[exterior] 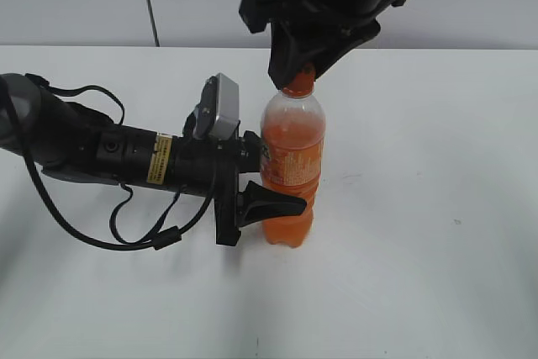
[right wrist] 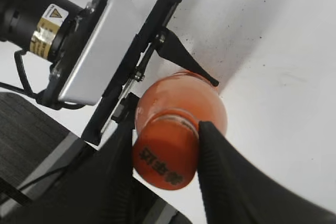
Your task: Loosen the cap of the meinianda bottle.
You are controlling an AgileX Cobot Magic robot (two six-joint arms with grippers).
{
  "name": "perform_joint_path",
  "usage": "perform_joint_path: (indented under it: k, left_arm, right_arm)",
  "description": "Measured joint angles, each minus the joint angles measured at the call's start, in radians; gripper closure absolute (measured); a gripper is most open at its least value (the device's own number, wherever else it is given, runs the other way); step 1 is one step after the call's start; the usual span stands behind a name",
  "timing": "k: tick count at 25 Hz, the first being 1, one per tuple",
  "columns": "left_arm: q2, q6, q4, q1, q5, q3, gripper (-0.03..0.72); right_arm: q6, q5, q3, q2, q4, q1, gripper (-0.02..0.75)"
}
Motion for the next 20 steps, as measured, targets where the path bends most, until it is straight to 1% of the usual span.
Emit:
perform_joint_path:
  k: [2, 3, 5, 8, 10, 11, 14, 16, 20]
  left_arm:
    - [0.0, -0.001, 0.0, 0.0, 0.0, 0.0, 0.289]
    - [0.0, -0.001, 0.0, 0.0, 0.0, 0.0, 0.289]
    - [0.0, -0.001, -0.001, 0.0, 0.0, 0.0, 0.289]
    - [0.0, -0.003, -0.003, 0.0, 0.001, 0.0, 0.289]
    - [0.0, -0.004, -0.003, 0.0, 0.001, 0.0, 0.289]
    - [0.0, -0.004, -0.003, 0.0, 0.001, 0.0, 0.289]
    - [0.0, -0.004, -0.003, 0.0, 0.001, 0.0, 0.289]
    - [0.0, -0.001, -0.001, 0.0, 0.001, 0.0, 0.289]
    - [0.0, -0.001, 0.0, 0.0, 0.0, 0.0, 0.289]
  right_arm:
    - [-0.098, 0.0, 0.0, 0.0, 0.0, 0.0, 0.457]
    - [-0.182, 0.001, 0.0, 0.0, 0.0, 0.0, 0.457]
    - [-0.413, 0.003, 0.0, 0.0, 0.001, 0.0, 0.457]
    - [-0.834, 0.006, -0.002, 0.0, -0.007, 0.0, 0.458]
    - [-0.989, 0.008, -0.002, -0.004, -0.01, 0.0, 0.458]
    - [-1.031, 0.01, -0.002, -0.006, -0.011, 0.0, 0.458]
    - [-1.065, 0.01, -0.001, -0.023, -0.008, 0.0, 0.466]
    - [-1.025, 0.01, -0.001, -0.055, -0.008, 0.0, 0.466]
    - [-0.761, 0.01, -0.001, -0.144, -0.02, -0.002, 0.466]
